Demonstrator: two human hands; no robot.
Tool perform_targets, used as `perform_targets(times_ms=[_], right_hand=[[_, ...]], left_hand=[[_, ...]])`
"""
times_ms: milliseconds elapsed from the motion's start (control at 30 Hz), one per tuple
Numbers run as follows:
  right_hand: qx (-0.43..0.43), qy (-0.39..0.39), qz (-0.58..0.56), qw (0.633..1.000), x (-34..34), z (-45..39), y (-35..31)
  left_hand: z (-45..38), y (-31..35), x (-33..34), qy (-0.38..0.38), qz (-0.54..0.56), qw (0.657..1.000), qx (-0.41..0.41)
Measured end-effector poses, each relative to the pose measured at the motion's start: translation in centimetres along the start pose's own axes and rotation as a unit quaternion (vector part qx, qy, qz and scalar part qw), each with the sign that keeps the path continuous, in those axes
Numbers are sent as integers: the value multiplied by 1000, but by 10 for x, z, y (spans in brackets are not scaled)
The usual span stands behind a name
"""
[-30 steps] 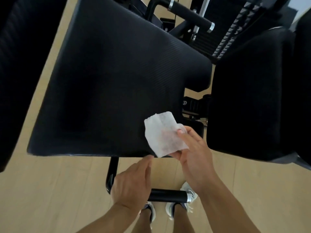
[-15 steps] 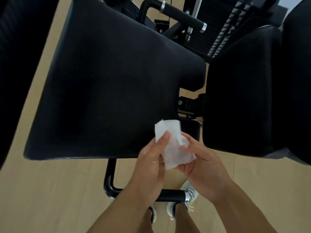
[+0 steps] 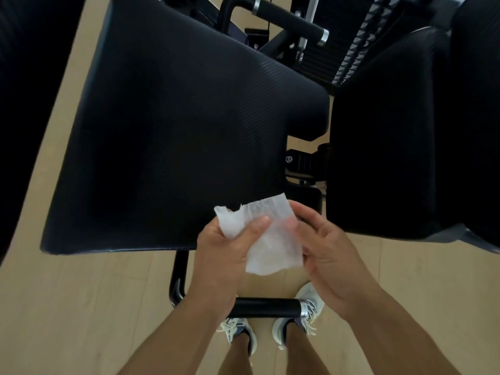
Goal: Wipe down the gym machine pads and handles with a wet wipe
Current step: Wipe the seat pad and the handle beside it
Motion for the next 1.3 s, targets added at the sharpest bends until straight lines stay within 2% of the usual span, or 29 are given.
perform_targets(times_ms=[100,200,267,433,567,667,733,767,833,900,933,1067,1167,1233,1300], right_hand=[[-47,87,-4,995,-18,3,-6],[-65,117,-3,991,-23,7,-14],[-62,123,-10,990,-26,7,-15],[-59,132,-31,989,-36,9,-15],[-68,145,-38,986,-43,10,-20],[-67,176,-21,982,-50,8,-20],[-70,211,12,975,-56,7,-20],[-74,229,31,970,-59,6,-20],[-84,261,61,960,-63,5,-21],[-97,284,82,950,-65,4,-22],[-105,295,96,945,-65,4,-23],[-141,308,141,930,-52,11,-31],[-166,295,228,913,-26,18,-32],[-167,258,346,886,1,18,-25],[-168,189,441,861,26,17,-14]], left_hand=[[0,-7,6,-38,53,998,-20],[7,-16,21,-122,153,978,-78],[12,-25,22,-144,199,961,-123],[30,-43,23,-198,135,952,-190],[30,-51,9,-145,124,962,-197],[24,-43,1,-81,175,967,-166],[17,-37,-6,-35,170,976,-132],[13,-35,-13,-11,141,984,-107],[5,-28,-33,49,-8,998,-43],[2,-18,-45,92,-164,982,14],[1,-14,-45,101,-202,974,33],[-3,-12,-32,86,-204,974,52],[-5,-28,-18,46,-152,987,-2],[-3,-36,-3,11,-81,996,-42],[1,-38,8,-2,-22,997,-73]])
Point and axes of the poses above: each hand's wrist, its own z-axis away from the middle knuckle, its own x-axis out of the palm, y = z × x, the point moved 10 cm from there along -z, towards the middle knuckle, and after that the axes turned 9 degrees about x, right-handed, at the moved point
